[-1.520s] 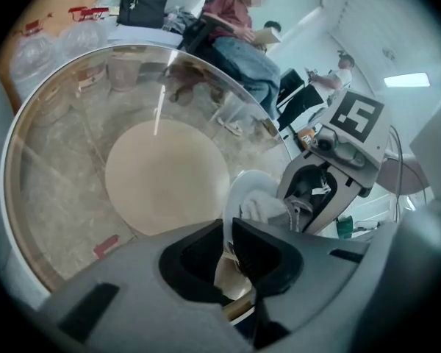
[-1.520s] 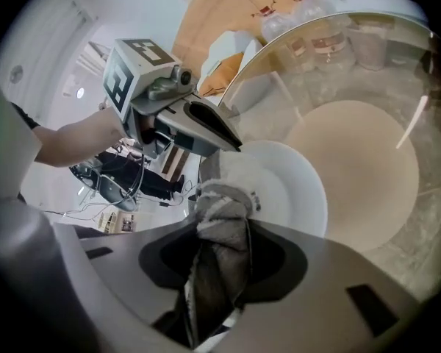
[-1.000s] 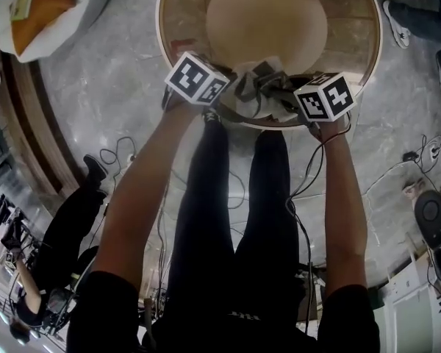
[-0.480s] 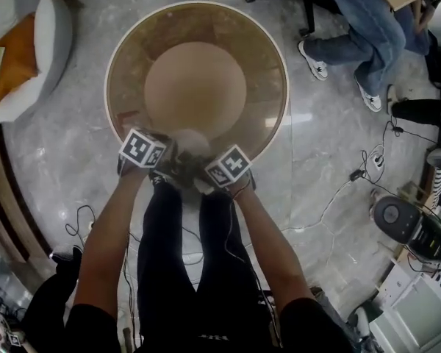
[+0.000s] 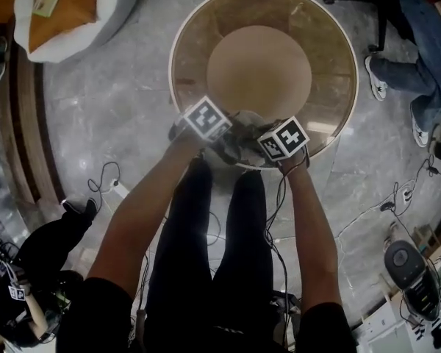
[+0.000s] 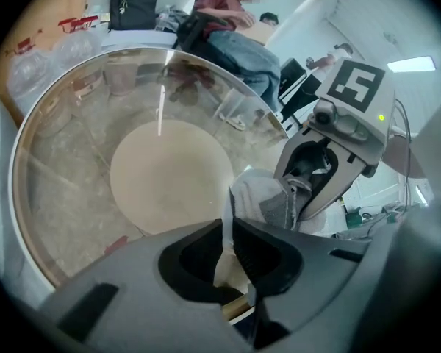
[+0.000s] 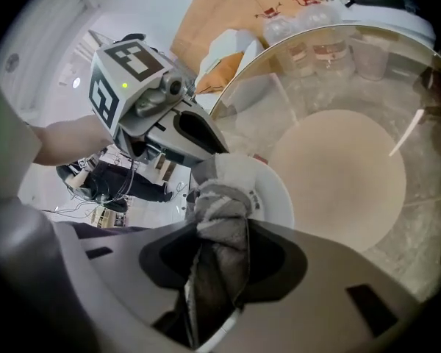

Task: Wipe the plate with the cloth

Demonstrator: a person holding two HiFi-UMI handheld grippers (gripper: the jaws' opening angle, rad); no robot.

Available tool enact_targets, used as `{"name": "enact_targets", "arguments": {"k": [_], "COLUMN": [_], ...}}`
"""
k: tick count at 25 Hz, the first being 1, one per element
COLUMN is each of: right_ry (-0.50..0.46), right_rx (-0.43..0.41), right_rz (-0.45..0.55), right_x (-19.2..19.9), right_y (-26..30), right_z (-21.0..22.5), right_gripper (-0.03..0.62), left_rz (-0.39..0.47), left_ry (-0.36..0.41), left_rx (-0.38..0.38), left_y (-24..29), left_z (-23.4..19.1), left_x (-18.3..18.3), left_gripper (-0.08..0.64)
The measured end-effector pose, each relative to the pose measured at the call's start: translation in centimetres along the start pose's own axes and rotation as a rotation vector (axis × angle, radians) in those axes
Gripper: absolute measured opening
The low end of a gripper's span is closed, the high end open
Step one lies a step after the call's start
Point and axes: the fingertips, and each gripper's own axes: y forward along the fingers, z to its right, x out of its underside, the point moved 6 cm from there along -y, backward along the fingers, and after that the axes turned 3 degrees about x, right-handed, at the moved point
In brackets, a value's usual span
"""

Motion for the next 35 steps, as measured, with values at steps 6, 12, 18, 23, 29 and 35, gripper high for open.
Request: {"name": "enact_targets", "arguments": {"k": [6, 12, 18, 23, 29, 35], "right_ry": [0.138, 0.223, 0.200, 0.157, 0.067, 0.151], "right_rx": [0.041, 0.034, -0.065, -0.096, -0.047, 0.021], "right_rz": [0.114, 0.122, 0.081, 0.072, 0.030, 0.158], "right_x": [0.9, 5.0, 4.7, 2.1, 0.5, 0.9], "right_y": [-1.8, -1.2, 2.2, 3.1, 1.8, -1.3], "right_z": [0.8, -1.0, -3.7, -3.4, -1.6, 1.0], "right_gripper": [0.144, 0.144, 0.144, 0.144, 0.144, 0.144], "left_rz": [0.054, 0.034, 0.023, 0.018, 0.018, 0.063], "left_ry": [-0.049, -0.022, -0.008, 0.006, 0.012, 0.017], "left_rx": [0.084, 0.062, 0.056, 0.061, 0.057, 0.041], "left_y": [0.0, -0.4, -0.2, 0.2, 0.1, -0.2], "left_z": [0.5, 0.4, 0.6, 0.9, 0.8, 0.7], "left_x": [1.9, 1.9, 0.8, 0.5, 0.8, 1.5], "left_gripper": [0.035, 0.035, 0.035, 0.035, 0.035, 0.035]}}
